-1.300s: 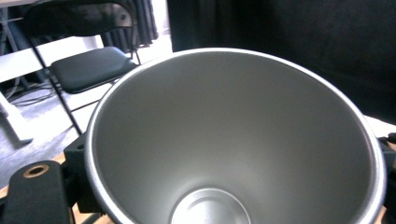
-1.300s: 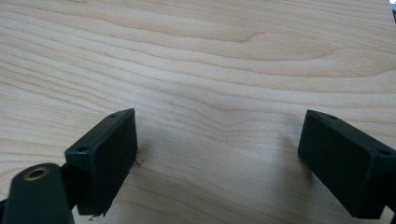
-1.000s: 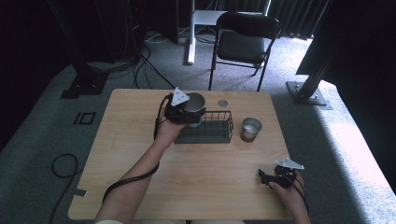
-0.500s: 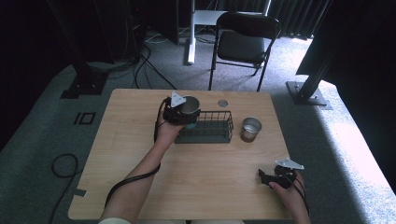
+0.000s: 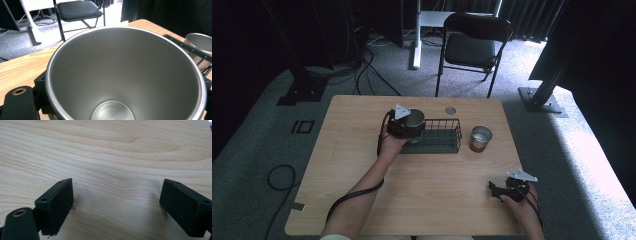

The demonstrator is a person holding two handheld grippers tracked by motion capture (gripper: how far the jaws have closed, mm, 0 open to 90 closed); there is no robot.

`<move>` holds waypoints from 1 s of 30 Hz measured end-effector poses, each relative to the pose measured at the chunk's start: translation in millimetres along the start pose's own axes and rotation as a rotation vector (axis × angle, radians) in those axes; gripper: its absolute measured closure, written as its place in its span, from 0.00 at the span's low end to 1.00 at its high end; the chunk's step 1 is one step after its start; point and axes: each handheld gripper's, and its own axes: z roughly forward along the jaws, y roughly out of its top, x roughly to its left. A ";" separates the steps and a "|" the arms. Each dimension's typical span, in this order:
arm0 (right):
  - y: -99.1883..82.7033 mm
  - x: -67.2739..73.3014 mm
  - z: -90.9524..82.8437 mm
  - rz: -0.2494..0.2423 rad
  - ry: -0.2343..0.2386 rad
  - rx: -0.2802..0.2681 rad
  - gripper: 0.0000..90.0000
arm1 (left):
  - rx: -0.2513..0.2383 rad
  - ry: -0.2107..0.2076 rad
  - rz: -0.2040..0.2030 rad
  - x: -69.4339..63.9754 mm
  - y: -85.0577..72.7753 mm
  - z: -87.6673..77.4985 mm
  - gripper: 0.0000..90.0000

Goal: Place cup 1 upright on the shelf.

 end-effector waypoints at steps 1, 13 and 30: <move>0.0 0.0 0.0 0.000 0.000 0.000 0.13 | 0.003 0.002 0.007 -0.2 -1.1 0.3 0.15; 0.0 0.0 0.0 0.000 0.000 0.000 0.13 | -0.005 0.060 0.015 -4.7 -4.0 -0.4 0.14; 0.0 0.0 0.0 0.000 0.000 0.000 0.13 | 0.015 0.003 0.006 0.3 -6.3 -15.2 0.00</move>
